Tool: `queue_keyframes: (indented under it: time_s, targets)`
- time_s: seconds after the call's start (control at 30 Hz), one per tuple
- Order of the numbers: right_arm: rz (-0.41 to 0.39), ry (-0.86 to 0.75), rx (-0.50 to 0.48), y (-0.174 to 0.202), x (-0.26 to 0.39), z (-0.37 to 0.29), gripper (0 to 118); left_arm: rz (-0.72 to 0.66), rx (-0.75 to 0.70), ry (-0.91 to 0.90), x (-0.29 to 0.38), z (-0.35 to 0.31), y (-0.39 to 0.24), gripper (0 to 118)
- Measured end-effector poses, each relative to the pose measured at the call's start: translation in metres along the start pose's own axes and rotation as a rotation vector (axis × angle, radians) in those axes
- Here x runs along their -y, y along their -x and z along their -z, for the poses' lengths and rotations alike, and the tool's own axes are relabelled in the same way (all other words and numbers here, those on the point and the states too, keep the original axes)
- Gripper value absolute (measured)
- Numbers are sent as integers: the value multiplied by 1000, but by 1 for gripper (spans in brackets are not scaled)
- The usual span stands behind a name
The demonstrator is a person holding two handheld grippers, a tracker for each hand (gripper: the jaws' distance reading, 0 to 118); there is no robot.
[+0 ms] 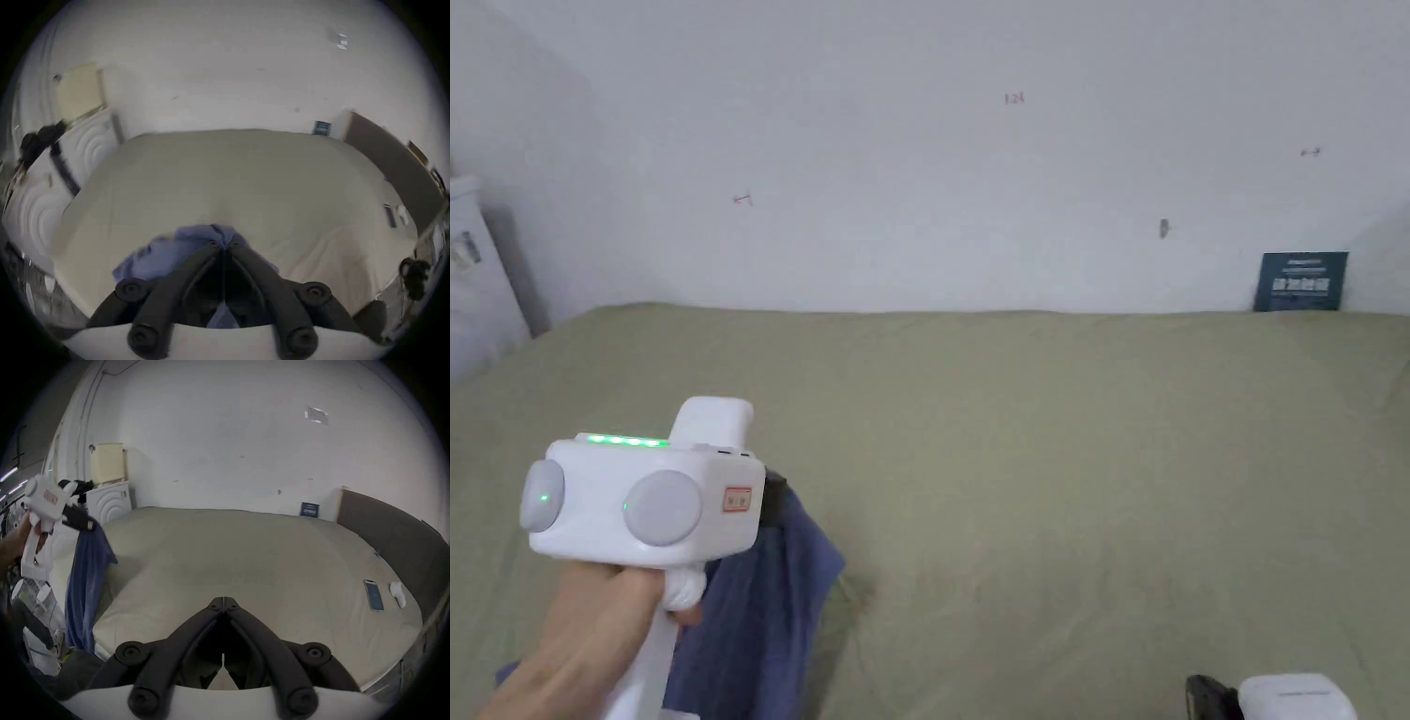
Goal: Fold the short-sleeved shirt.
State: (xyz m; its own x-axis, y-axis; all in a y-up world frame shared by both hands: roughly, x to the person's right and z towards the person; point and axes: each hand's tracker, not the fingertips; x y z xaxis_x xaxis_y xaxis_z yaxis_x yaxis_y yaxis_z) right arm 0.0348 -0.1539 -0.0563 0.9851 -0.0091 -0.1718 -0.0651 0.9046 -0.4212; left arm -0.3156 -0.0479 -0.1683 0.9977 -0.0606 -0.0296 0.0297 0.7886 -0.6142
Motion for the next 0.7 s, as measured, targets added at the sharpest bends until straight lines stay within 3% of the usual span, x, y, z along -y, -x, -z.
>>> queue_keyframes:
  time_s: [0.27,0.3,0.4,0.57,0.6,0.63,0.7]
  targets:
    - [94,-3,145,-54,6,-10,0,77,356,30,-59,63,-160,0]
    - [111,2,161,-61,9,-9,0,81,394,75,-63,94,-180,0]
    - [154,23,193,-76,17,-3,0,96,455,156,-64,146,-229,0]
    - [178,79,236,-92,36,12,0,106,432,310,-9,206,-294,0]
    - [178,97,238,-95,40,17,0,94,414,328,2,220,-297,5]
    - [172,116,239,-96,43,20,0,91,409,329,11,230,-298,26]
    - [156,134,246,-98,46,24,0,72,385,284,26,231,-298,113]
